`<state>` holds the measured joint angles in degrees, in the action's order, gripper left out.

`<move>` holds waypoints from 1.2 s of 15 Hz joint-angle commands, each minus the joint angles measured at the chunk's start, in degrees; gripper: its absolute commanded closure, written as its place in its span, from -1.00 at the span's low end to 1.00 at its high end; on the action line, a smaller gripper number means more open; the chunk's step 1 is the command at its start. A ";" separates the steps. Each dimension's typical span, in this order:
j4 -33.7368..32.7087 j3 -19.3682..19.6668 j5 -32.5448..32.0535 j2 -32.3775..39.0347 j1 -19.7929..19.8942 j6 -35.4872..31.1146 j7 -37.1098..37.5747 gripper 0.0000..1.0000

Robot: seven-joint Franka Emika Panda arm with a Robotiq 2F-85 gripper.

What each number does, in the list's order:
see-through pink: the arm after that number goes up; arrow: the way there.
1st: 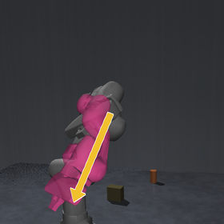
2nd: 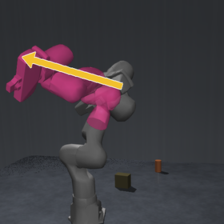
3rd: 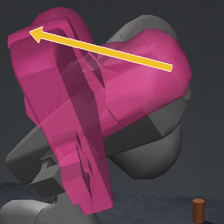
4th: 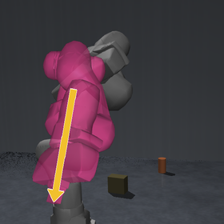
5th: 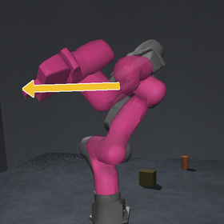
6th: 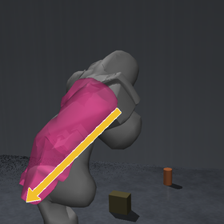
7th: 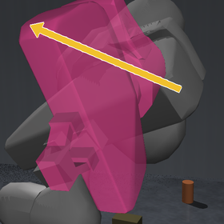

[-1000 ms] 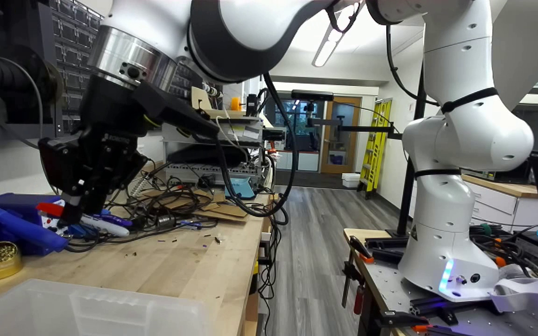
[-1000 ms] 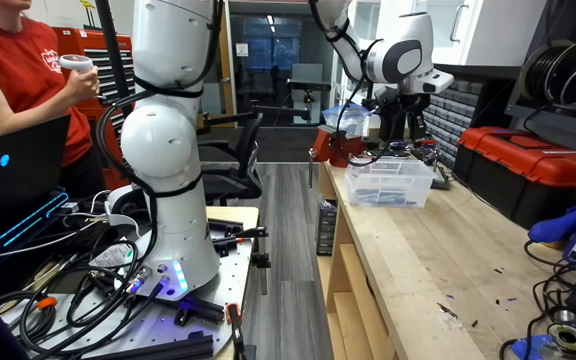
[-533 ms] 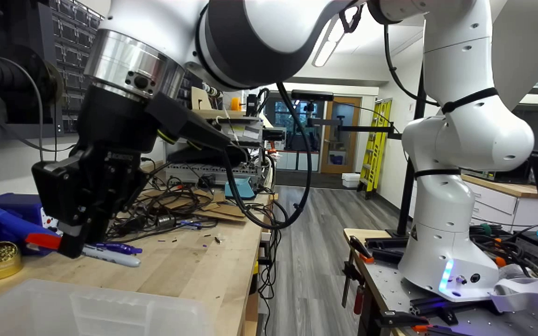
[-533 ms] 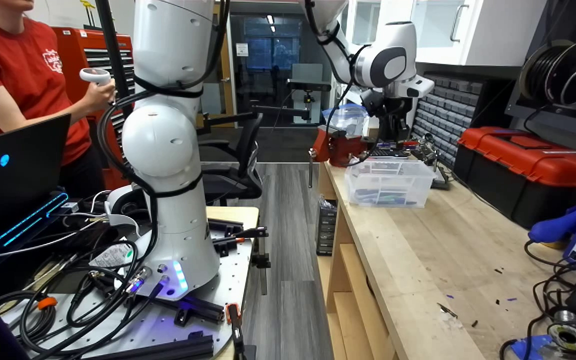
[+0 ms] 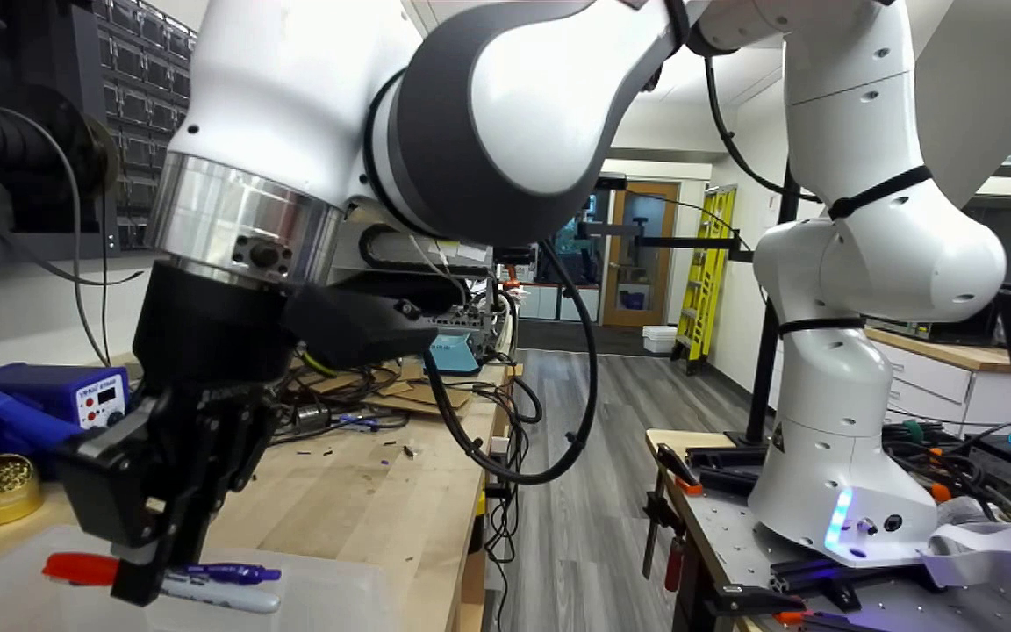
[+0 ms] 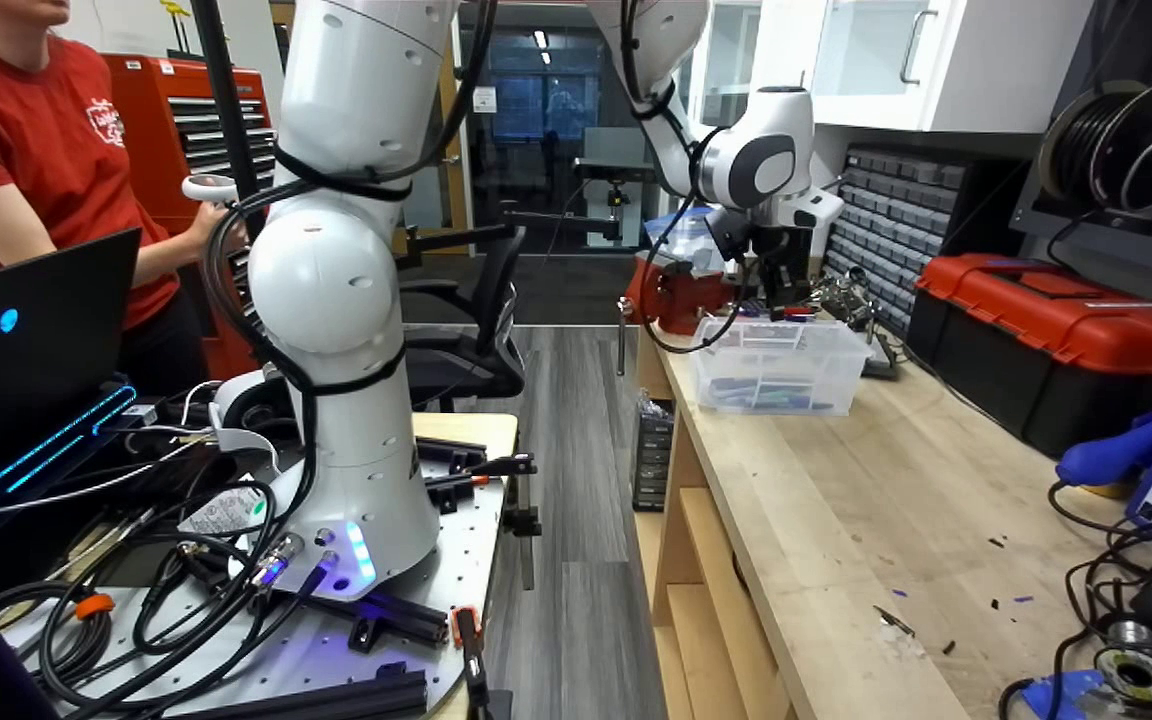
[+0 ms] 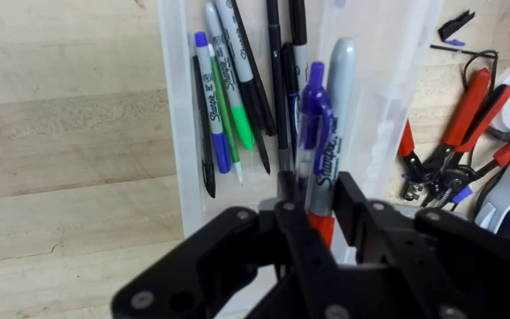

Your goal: Put the pens inside the clear container on the left

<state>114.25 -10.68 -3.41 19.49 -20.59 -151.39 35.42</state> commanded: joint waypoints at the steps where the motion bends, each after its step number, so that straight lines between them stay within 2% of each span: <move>1: -0.50 1.96 -0.92 2.75 -1.95 -3.30 0.18 0.88; 2: -0.44 2.54 -1.53 3.10 -2.41 -3.86 0.07 0.01; 4: -0.39 3.77 -2.47 3.44 -3.21 -5.10 0.04 -0.13; 10: 0.68 4.97 -1.79 -0.77 -2.48 -4.64 -1.01 -0.90; 12: 0.67 5.13 -1.75 -3.15 -1.91 -3.04 -1.55 -1.00; 16: -0.37 6.94 -5.41 -6.14 -2.10 0.82 0.01 -1.00; 17: -1.04 5.52 -3.50 -3.47 -1.40 -2.44 -0.68 -1.00; 18: -1.04 5.65 -4.12 -4.28 -1.17 -1.39 -0.68 -1.00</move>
